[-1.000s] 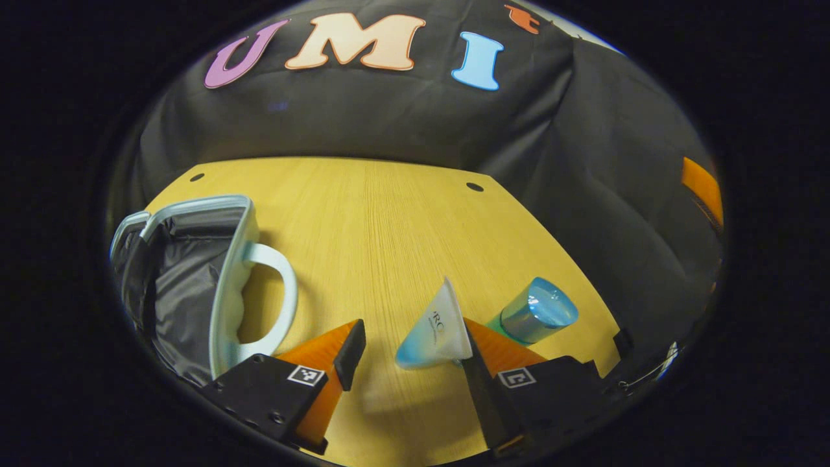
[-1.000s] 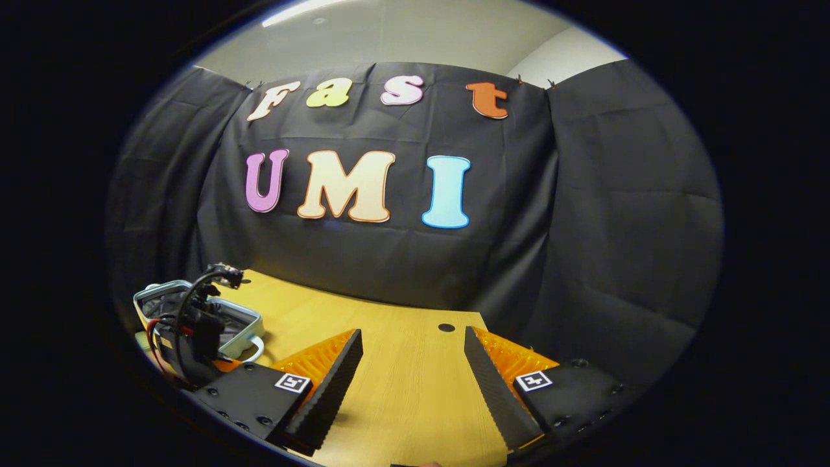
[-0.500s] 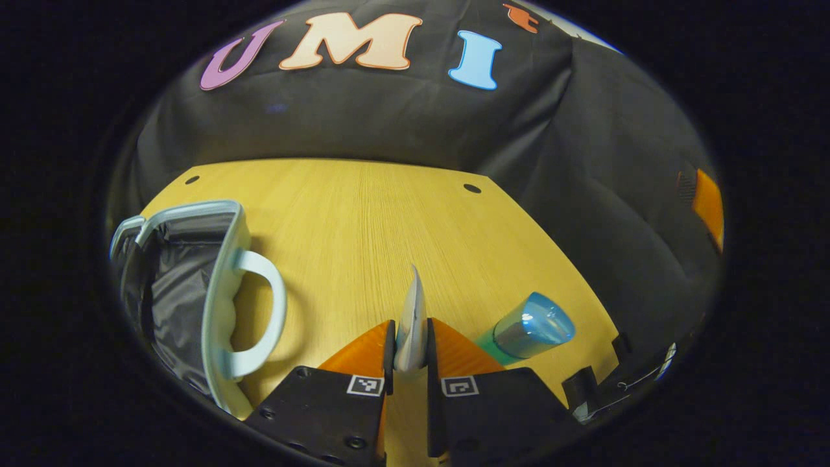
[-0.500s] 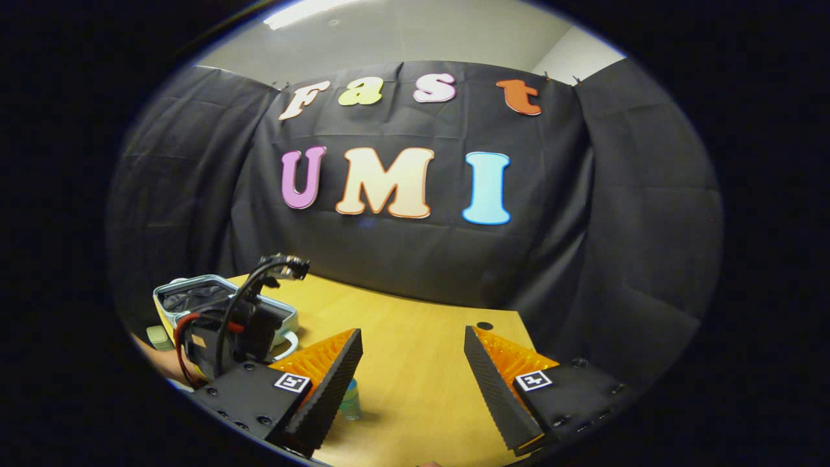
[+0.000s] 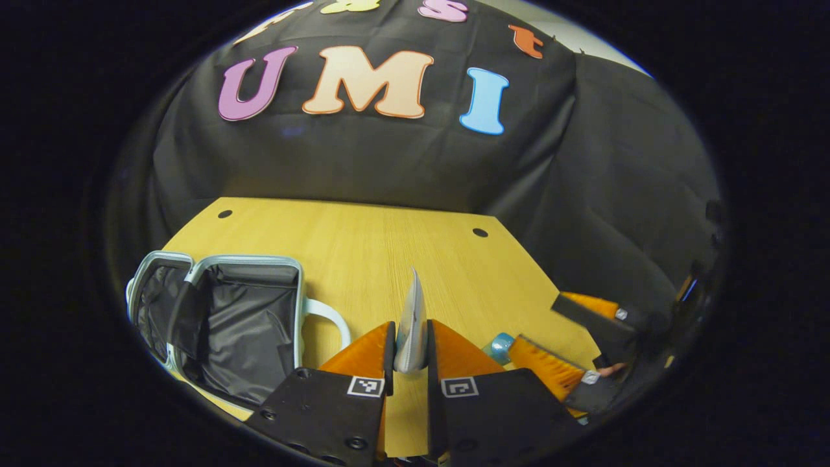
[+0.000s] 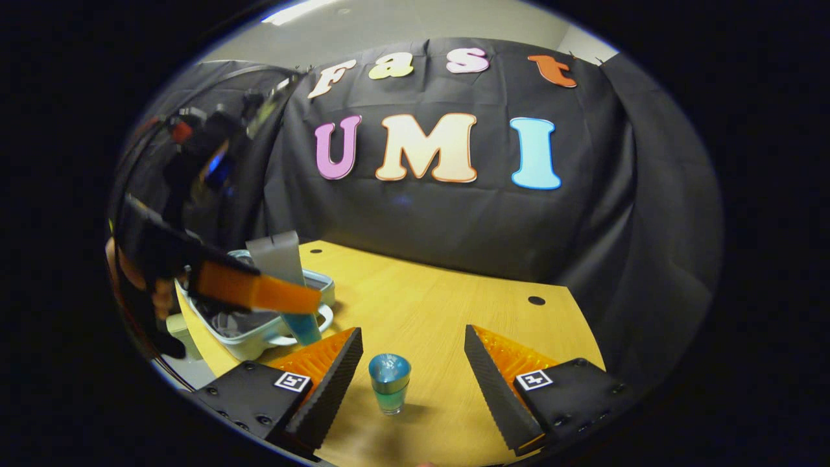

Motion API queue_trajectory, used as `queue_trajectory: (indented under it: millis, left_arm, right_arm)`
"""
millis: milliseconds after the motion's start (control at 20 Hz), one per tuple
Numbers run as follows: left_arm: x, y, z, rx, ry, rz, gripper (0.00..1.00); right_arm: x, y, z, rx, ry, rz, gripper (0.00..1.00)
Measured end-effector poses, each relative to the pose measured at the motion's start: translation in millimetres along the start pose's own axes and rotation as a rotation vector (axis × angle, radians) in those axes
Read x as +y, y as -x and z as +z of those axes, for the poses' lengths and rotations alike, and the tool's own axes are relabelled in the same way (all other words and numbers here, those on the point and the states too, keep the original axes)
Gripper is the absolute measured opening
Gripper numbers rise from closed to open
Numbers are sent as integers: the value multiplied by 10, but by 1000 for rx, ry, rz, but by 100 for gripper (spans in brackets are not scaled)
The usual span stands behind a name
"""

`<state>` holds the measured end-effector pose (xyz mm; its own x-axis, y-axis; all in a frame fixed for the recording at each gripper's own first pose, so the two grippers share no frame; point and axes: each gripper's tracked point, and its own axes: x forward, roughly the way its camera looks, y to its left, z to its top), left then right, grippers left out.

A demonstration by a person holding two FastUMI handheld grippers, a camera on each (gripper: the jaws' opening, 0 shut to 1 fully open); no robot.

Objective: First open the suitcase, pack the skin care products into it, and then close the suitcase.

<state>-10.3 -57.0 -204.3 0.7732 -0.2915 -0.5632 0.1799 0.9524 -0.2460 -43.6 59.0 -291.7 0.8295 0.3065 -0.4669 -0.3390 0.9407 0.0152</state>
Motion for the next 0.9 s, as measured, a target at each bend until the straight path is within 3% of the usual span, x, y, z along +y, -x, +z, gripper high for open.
queue_trajectory:
  millis: [350, 500, 700, 900]
  left_arm:
    - [311, 396, 100, -17, -2, 111, 17]
    - [422, 496, 53, -14, 1, 148, 17]
    - [518, 529, -53, 2, 21, 150, 17]
    - [812, 602, -70, 13, 40, 166, 18]
  right_arm:
    - [186, -285, -727, 140, -65, 51, 99]
    - [181, -363, -886, 163, -82, 33, 93]
    - [151, -397, -893, 159, -60, 7, 50]
    - [256, -369, -751, 201, -79, 20, 47]
